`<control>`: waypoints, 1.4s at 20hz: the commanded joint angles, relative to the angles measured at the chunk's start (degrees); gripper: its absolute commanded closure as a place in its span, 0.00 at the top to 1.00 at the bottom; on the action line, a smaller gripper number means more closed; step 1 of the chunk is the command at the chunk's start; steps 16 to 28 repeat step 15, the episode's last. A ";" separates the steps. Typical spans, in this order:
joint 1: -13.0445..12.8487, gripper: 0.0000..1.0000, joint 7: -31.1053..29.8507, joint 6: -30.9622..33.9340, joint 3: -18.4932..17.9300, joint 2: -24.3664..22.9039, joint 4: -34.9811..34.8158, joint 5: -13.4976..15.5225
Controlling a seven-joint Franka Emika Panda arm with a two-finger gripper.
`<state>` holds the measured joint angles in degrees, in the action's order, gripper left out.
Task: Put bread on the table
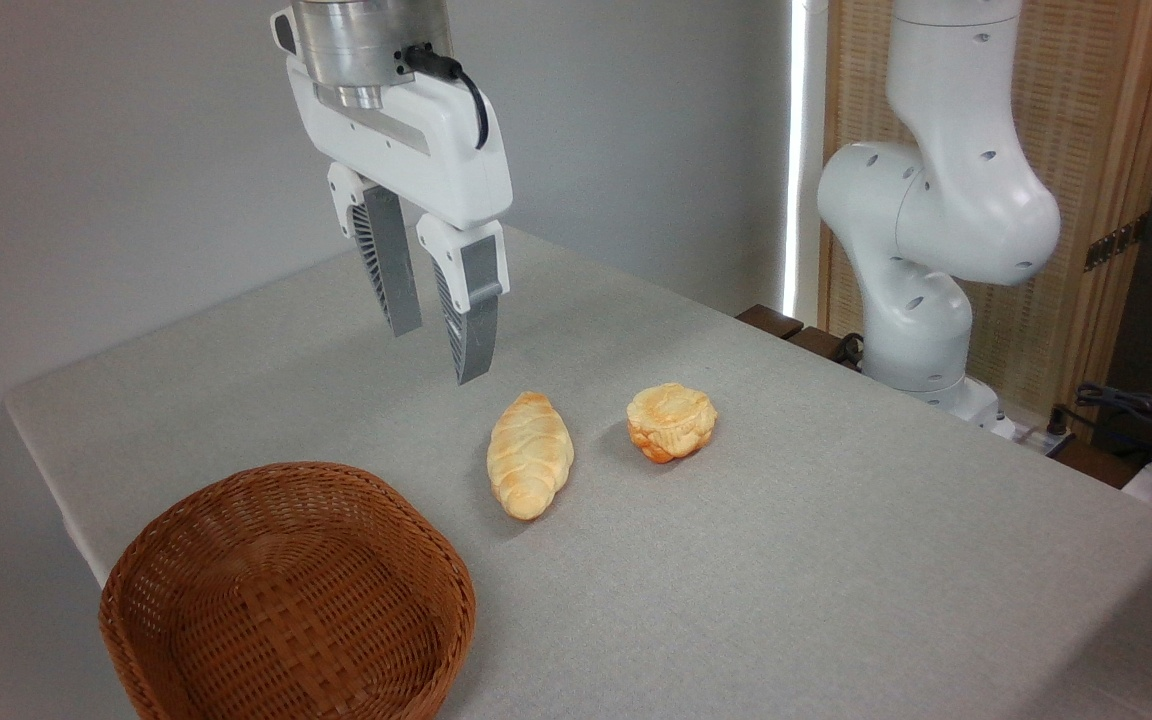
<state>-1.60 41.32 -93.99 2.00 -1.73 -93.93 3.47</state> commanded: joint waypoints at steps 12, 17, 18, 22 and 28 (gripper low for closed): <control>-0.42 1.00 0.16 1.27 -1.74 0.32 1.64 -0.83; -0.42 1.00 0.34 1.35 -1.74 0.24 1.64 -0.83; -0.42 1.00 0.34 1.35 -1.74 0.24 1.64 -0.83; -0.42 1.00 0.34 1.35 -1.74 0.24 1.64 -0.83; -0.42 1.00 0.34 1.35 -1.74 0.24 1.64 -0.83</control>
